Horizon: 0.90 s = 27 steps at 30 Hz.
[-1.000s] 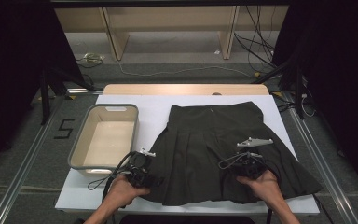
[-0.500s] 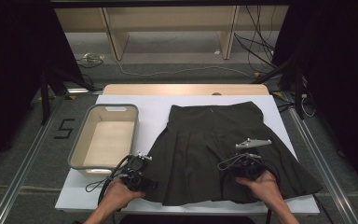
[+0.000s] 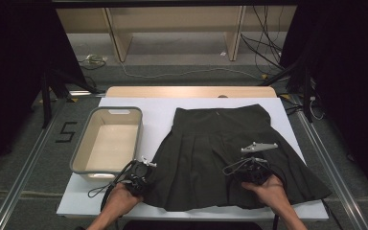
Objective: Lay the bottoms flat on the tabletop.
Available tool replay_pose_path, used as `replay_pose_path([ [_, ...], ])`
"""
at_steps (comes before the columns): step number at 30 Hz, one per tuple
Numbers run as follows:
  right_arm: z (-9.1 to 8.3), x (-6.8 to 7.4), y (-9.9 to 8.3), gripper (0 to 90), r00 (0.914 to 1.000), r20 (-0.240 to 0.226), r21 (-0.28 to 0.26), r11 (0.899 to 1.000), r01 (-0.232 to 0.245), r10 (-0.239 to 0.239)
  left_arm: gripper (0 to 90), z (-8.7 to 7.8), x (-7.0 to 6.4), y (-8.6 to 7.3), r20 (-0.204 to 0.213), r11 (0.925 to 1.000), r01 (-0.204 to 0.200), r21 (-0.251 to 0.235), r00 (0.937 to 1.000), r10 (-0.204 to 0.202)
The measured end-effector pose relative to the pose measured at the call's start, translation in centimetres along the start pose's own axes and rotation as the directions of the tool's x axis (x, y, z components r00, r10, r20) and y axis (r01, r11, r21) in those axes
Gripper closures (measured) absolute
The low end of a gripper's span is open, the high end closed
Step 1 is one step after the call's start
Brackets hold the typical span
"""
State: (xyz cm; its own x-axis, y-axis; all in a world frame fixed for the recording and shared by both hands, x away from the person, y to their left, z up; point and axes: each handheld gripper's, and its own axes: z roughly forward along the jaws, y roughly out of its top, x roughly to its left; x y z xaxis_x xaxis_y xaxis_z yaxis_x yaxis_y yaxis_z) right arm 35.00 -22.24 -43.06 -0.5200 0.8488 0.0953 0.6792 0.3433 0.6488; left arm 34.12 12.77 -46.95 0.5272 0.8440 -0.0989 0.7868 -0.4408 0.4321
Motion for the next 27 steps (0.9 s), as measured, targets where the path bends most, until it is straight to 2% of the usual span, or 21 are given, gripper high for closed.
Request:
replay_pose_path([
  [2,-0.1,0.0,0.0,45.3,1.0000,-0.001,-0.002,1.000,0.000,0.000,88.3,0.0,0.0,0.0,0.039,0.9999,0.013,-0.001,0.9992,-0.013],
  [4,-0.1,0.0,0.0,45.3,1.0000,-0.001,-0.003,1.000,-0.003,0.003,88.3,-0.1,-0.3,0.0,0.105,0.9993,0.035,-0.010,0.9939,-0.034],
  [6,-0.1,-0.1,0.0,45.3,1.0000,0.000,-0.001,1.000,-0.004,0.004,88.3,-0.3,-0.9,0.1,0.153,0.9988,0.046,-0.018,0.9873,-0.043],
  [8,-0.1,-0.1,0.0,45.3,1.0000,-0.001,-0.001,1.000,-0.006,0.006,88.2,-0.3,-1.5,0.2,0.204,0.9974,0.066,-0.029,0.9771,-0.059],
  [10,-0.1,0.0,0.0,45.3,1.0000,0.000,0.002,1.000,-0.006,0.006,88.1,-0.3,-2.0,0.2,0.218,0.9978,0.059,-0.031,0.9746,-0.051],
  [13,0.0,0.0,0.0,45.3,1.0000,-0.001,-0.003,1.000,0.001,-0.001,87.9,-0.2,-2.2,0.3,0.251,0.9973,0.069,-0.025,0.9662,-0.061],
  [18,0.0,0.0,0.1,45.2,1.0000,-0.002,-0.002,1.000,-0.005,0.005,85.5,-0.2,-1.9,0.3,0.246,0.9963,0.081,-0.027,0.9666,-0.072],
  [19,0.0,0.0,0.1,45.2,1.0000,-0.001,-0.005,1.000,-0.002,0.002,83.9,-0.3,-1.8,0.3,0.248,0.9971,0.072,-0.025,0.9667,-0.063],
  [21,-0.1,0.0,0.1,45.0,1.0000,-0.001,-0.006,1.000,-0.004,0.004,79.7,-0.4,-1.8,0.4,0.243,0.9972,0.068,-0.032,0.9683,-0.058],
  [23,-0.1,0.1,0.2,44.3,1.0000,0.002,-0.014,1.000,-0.007,0.007,73.8,-0.7,-1.7,0.5,0.222,0.9974,0.052,-0.050,0.9743,-0.040],
  [27,-0.4,0.1,0.6,41.3,0.9998,-0.005,-0.041,0.999,-0.018,0.018,64.5,-1.4,-1.2,0.7,0.223,0.9934,0.070,-0.090,0.9737,-0.049],
])
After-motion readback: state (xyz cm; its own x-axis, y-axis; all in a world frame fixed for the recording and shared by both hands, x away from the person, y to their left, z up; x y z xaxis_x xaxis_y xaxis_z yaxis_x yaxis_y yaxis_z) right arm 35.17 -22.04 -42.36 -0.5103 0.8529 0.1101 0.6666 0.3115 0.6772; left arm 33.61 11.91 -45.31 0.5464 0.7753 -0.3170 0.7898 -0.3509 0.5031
